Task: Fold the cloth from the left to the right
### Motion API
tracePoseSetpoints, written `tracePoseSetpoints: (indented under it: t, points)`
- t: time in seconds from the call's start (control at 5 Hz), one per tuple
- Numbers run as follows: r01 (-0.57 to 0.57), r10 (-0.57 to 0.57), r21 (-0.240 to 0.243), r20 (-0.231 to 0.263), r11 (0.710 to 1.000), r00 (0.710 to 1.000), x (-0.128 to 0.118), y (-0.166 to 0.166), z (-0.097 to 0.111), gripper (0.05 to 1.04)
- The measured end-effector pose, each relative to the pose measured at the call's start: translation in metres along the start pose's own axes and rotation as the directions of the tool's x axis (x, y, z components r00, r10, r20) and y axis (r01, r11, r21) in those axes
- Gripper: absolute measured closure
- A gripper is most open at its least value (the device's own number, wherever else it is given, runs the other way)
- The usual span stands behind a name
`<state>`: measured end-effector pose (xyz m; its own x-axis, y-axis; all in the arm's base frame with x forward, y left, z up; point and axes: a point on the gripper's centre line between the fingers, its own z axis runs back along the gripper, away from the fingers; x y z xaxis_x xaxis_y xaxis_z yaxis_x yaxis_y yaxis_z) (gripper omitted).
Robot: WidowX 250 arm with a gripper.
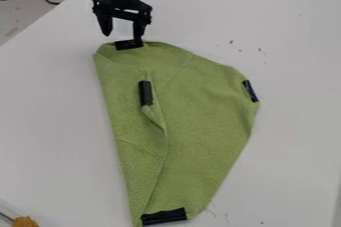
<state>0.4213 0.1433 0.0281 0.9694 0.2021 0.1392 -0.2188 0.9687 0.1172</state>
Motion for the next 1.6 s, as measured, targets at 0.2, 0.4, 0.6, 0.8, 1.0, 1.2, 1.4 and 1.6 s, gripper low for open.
tracePoseSetpoints:
  t: [0.2, 0.4, 0.6, 0.8, 1.0, 1.2, 1.4, 1.6]
  points:
    - [0.007, -0.008, -0.029, -0.030, 1.000, 1.000, -0.002, -0.004, -0.002, 0.083]
    - [0.012, -0.016, -0.049, -0.064, 0.999, 0.998, -0.007, -0.009, -0.011, 0.141]
    - [0.020, -0.024, -0.064, -0.064, 0.998, 0.998, -0.003, -0.010, -0.016, 0.398]
    - [0.027, -0.032, -0.072, -0.072, 0.997, 0.997, 0.004, -0.011, -0.019, 0.588]
    - [0.031, -0.037, -0.086, -0.064, 0.996, 0.997, 0.006, -0.013, -0.020, 0.736]
    - [0.029, -0.034, -0.074, -0.066, 0.997, 0.997, 0.005, -0.011, -0.019, 0.835]
    - [0.005, -0.005, -0.023, -0.041, 1.000, 0.999, -0.001, -0.010, -0.014, 0.927]
    - [0.001, 0.000, 0.033, -0.013, 0.999, 1.000, -0.009, -0.010, 0.003, 0.993]
